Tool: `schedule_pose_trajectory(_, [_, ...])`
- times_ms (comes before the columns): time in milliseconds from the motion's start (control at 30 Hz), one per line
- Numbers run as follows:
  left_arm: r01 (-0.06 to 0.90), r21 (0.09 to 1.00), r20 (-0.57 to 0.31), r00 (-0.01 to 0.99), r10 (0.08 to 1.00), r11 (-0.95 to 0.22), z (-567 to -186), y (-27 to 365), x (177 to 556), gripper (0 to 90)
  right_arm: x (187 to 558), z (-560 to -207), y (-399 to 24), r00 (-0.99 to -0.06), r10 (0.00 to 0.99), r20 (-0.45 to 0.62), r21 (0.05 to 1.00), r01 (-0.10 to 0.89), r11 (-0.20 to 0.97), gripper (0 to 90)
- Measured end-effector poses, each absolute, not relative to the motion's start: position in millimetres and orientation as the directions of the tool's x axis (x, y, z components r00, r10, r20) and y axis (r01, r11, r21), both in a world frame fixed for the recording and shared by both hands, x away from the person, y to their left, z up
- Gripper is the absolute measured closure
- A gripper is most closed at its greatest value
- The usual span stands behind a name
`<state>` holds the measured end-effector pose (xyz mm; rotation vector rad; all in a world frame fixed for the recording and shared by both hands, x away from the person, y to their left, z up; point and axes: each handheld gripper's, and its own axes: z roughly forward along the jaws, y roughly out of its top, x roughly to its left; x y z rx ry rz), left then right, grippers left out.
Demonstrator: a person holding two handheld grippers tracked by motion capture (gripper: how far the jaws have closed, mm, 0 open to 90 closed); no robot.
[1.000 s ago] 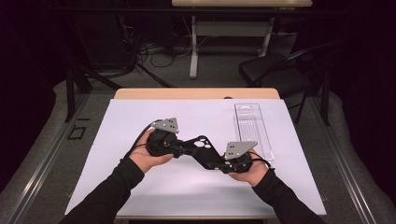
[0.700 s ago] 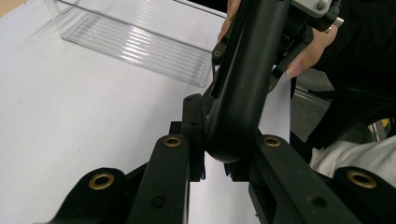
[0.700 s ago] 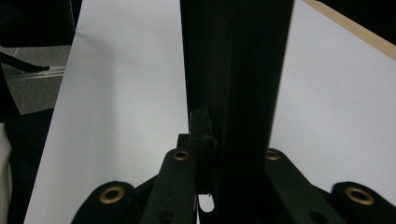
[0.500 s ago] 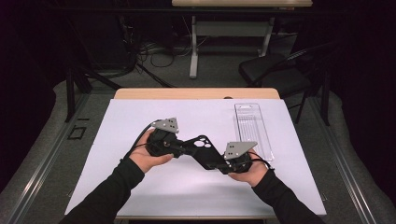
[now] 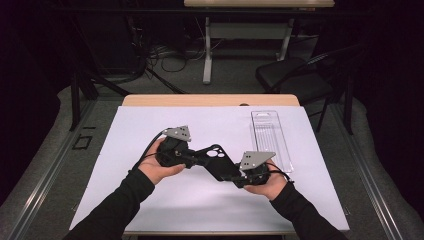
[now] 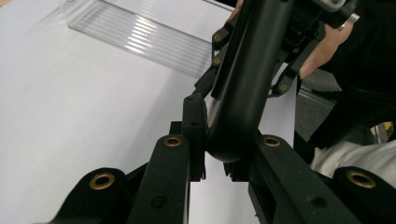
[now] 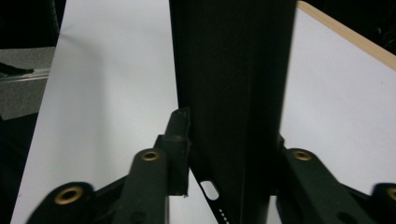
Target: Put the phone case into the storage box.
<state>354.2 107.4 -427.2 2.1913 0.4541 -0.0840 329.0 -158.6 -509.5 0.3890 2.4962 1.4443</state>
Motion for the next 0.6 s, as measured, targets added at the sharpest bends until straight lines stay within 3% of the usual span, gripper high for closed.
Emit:
schedule_pose_trajectory(300, [0.391,0.729,-0.231,0.913,0.336,-0.562,-425.1,110.0,356.1,81.5,329.0,-501.7,-161.7,-0.909,0.409,-0.080,0.884,0.125,0.451,49.6])
schedule_pose_trajectory(600, [0.442,0.697,-0.245,0.887,0.392,-0.564,-420.6,111.1,358.0,81.5,322.7,-487.5,-157.0,-0.885,0.448,-0.127,0.888,0.100,0.449,46.9])
